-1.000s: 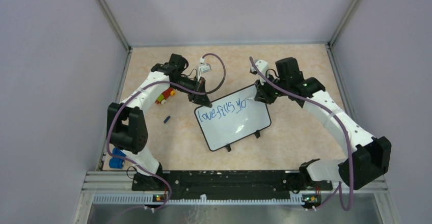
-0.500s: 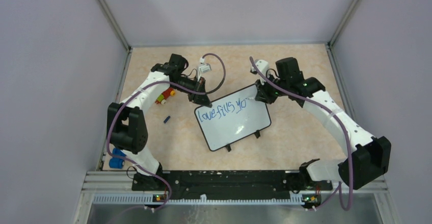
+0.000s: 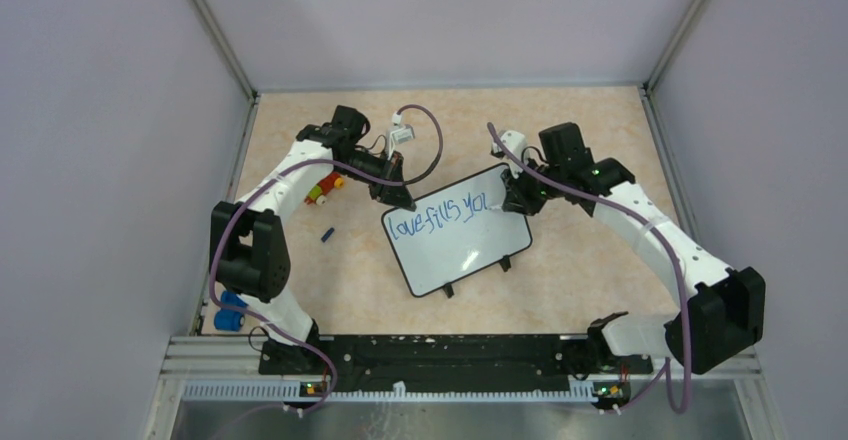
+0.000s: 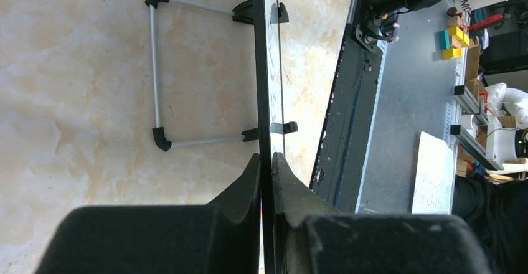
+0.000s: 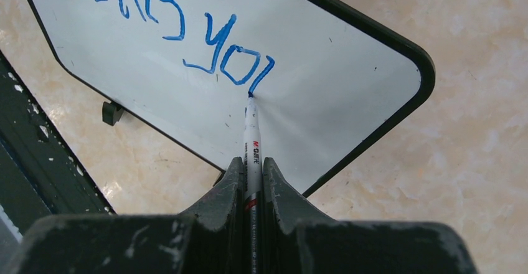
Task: Write a sentence on the whiteboard
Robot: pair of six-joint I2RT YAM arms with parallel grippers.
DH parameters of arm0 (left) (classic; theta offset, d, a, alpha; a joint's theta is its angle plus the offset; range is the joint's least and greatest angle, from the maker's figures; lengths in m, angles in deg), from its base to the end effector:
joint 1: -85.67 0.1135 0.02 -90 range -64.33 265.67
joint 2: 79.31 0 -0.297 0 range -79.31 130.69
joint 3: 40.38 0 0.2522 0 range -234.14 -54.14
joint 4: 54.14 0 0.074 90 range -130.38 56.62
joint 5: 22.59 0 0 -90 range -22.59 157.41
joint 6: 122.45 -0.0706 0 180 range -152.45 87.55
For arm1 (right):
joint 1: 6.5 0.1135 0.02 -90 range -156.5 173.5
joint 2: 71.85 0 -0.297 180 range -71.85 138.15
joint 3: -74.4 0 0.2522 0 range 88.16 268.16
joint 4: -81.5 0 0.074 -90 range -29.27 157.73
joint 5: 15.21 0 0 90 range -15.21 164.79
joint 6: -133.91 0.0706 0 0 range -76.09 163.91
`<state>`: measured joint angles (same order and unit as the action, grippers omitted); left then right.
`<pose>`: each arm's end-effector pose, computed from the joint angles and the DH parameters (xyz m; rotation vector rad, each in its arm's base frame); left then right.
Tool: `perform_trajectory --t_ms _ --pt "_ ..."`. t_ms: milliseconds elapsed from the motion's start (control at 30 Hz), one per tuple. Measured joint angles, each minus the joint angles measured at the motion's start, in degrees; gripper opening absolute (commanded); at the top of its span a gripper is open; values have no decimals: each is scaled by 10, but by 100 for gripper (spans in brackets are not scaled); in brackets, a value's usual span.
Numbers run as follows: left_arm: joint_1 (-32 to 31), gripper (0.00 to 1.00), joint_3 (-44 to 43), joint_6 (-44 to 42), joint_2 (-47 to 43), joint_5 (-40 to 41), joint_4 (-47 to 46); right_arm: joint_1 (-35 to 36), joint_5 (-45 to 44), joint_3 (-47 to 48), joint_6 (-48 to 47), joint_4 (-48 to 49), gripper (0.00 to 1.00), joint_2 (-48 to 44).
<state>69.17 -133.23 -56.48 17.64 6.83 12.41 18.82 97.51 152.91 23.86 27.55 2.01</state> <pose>0.3119 -0.1565 0.2877 1.0593 2.1765 -1.3769 0.2410 0.1442 0.3138 -1.0914 2.1469 0.5230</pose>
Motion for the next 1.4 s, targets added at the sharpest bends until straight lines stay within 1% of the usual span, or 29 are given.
perform_trajectory --t_ms 433,900,1400 --pt "0 0 0 0 1 0 0 0 -7 -1 -10 -5 0 0" --pt "0 0 0 0 1 -1 0 -5 -35 47 -17 -14 0 9" --pt "0 0 0 -1 1 0 0 -7 -33 41 -19 -9 0 8"
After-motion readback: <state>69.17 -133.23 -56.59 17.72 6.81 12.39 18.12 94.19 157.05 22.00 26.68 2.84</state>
